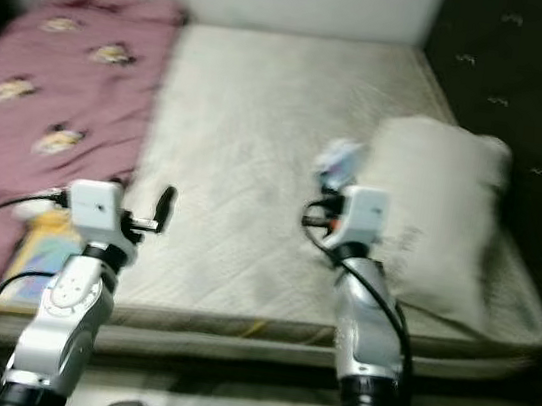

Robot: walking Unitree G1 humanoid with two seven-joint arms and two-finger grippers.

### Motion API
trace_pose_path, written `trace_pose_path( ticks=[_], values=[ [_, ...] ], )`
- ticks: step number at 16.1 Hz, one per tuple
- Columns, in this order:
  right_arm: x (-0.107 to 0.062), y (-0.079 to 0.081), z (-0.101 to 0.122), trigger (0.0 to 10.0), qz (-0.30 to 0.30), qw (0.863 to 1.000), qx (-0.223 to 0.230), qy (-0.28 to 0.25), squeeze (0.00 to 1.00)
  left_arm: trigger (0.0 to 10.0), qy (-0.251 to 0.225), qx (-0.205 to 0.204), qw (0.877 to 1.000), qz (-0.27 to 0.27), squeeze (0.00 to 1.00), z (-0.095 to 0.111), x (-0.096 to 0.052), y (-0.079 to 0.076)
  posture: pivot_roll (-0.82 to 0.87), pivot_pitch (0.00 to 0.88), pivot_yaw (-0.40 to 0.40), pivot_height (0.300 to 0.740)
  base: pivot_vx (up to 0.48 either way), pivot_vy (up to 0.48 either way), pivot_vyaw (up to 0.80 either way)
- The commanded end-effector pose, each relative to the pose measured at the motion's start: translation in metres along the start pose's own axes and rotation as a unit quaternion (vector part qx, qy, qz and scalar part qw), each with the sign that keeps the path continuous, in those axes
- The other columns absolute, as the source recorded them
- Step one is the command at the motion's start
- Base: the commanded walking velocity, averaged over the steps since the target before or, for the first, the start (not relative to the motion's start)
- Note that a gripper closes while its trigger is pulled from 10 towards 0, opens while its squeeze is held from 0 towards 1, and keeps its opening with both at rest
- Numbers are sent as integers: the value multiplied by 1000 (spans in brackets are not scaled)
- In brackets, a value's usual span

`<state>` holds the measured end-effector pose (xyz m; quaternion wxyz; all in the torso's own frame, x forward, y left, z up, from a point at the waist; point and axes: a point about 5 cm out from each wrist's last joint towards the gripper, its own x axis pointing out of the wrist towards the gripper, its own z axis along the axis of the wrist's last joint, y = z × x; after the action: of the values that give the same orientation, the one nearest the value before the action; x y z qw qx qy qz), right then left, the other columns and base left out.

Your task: Clean up the room

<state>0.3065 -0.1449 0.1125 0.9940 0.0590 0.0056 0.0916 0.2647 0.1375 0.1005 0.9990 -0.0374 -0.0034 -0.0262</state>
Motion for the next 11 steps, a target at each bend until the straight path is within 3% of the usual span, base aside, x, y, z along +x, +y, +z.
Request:
trace_pose_path(
  ticks=[1, 4, 8, 11],
  values=[
    [5, 16, 5, 10000, 25, 1000, 8, -11, 0, 10000, -3, 9, 1000, 15, 0, 3, -1, 12, -6, 46, 14, 740, 266, 0, -800],
    [5, 15, 5, 10000, 24, 1000, 8, -11, 0, 10000, -3, 8, 1000, 14, 0, 3, -1, 12, -6, 47, 15, 740, 268, 0, -673],
    [7, 14, 5, 10000, 26, 1000, 5, -14, 0, 10000, 8, 5, 999, 34, 0, -1, -1, 13, 3, 39, 8, 740, 0, 0, 0],
    [7, 19, 5, 10000, 44, 999, -11, -17, 0, 10000, 9, 2, 999, 33, 0, -1, -1, 12, 2, 39, 5, 740, 0, 297, 685]
  ],
)
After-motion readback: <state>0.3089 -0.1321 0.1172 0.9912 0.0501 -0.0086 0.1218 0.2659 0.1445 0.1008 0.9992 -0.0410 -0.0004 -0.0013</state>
